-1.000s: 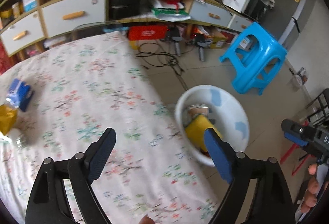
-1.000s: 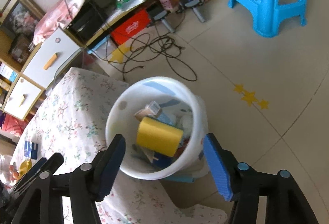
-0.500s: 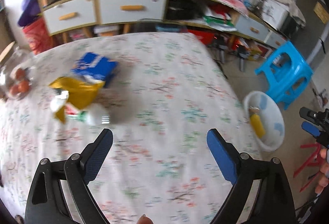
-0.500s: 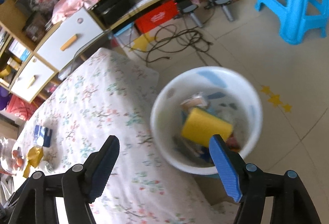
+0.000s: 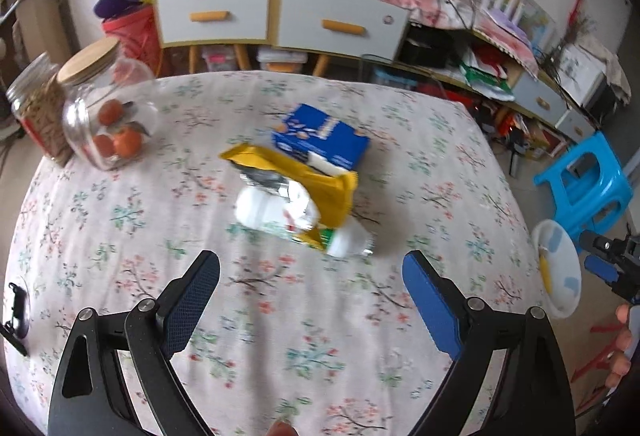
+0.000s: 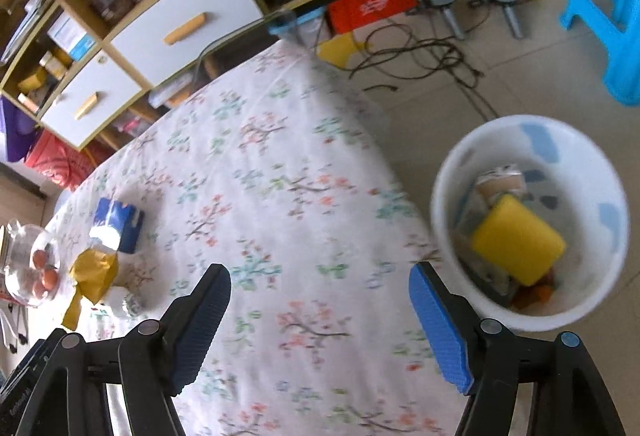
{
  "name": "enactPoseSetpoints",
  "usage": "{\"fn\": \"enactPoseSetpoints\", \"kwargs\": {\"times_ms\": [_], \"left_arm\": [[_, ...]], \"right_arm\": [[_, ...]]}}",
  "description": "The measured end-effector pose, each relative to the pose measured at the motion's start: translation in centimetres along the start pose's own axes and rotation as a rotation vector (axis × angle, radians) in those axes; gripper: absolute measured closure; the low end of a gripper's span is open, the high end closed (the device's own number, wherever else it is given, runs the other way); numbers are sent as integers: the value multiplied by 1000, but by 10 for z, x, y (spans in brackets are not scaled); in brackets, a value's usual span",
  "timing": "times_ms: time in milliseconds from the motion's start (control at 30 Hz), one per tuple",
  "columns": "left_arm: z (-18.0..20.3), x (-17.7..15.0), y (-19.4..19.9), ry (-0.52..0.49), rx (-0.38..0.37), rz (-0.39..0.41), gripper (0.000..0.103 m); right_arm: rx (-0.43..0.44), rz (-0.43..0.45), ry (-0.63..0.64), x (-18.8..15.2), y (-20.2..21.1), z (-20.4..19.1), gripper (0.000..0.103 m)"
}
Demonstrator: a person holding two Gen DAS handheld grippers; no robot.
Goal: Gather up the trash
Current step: 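Move both open tools back toward the yellow wrapper and blue box, then grasp the yellow snack wrapper with the left tool and lift it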
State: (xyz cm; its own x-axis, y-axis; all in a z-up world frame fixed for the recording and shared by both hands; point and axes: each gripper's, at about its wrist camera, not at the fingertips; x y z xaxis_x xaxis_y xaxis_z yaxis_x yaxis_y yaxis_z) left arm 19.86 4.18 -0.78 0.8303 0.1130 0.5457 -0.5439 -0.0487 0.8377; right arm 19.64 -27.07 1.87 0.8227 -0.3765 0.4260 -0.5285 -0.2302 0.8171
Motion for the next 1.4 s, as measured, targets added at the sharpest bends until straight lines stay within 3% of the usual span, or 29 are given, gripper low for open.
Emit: {"fn": "enactPoseSetpoints", "kwargs": {"times_ms": [533,767,900,1033,1133,1200,1267,1400], "left_arm": [[-65,37,-38,267,-81,-82,9],[-62,40,-71,353,-180,-147,14],[-67,43,-91,403,-191,-154,26],[-76,43,-106,468,-250,-167,34],[-74,44,-113,466,-275,-171,53],[-73,45,-115,452,-273,-168,79],[-70,47,-114,435,-275,-158,96],[-66,54,-98,391,-279,-113,101]], "right_arm": [[23,-53,20,4,-59,-56,24],[28,-92,29,4,-84,-70,24],[22,-106,35,1,-92,-71,24],[12,-111,49,0,-96,-74,24],[2,-115,63,-2,-100,-76,24],[1,-119,67,-2,-102,-77,24],[-1,-121,73,-3,-104,-80,24],[8,-118,79,-4,-110,-91,24]]}}
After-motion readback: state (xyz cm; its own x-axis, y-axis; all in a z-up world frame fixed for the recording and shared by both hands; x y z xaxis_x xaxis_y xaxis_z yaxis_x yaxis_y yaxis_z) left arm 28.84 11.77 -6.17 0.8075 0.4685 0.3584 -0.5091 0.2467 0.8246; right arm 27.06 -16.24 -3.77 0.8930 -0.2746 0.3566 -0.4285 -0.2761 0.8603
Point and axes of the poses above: each gripper's, at about its wrist camera, not at the fingertips, and y roughly against the way its jaws point, z to its right, x to its top, and after that the axes turned 8 degrees about x, right-handed
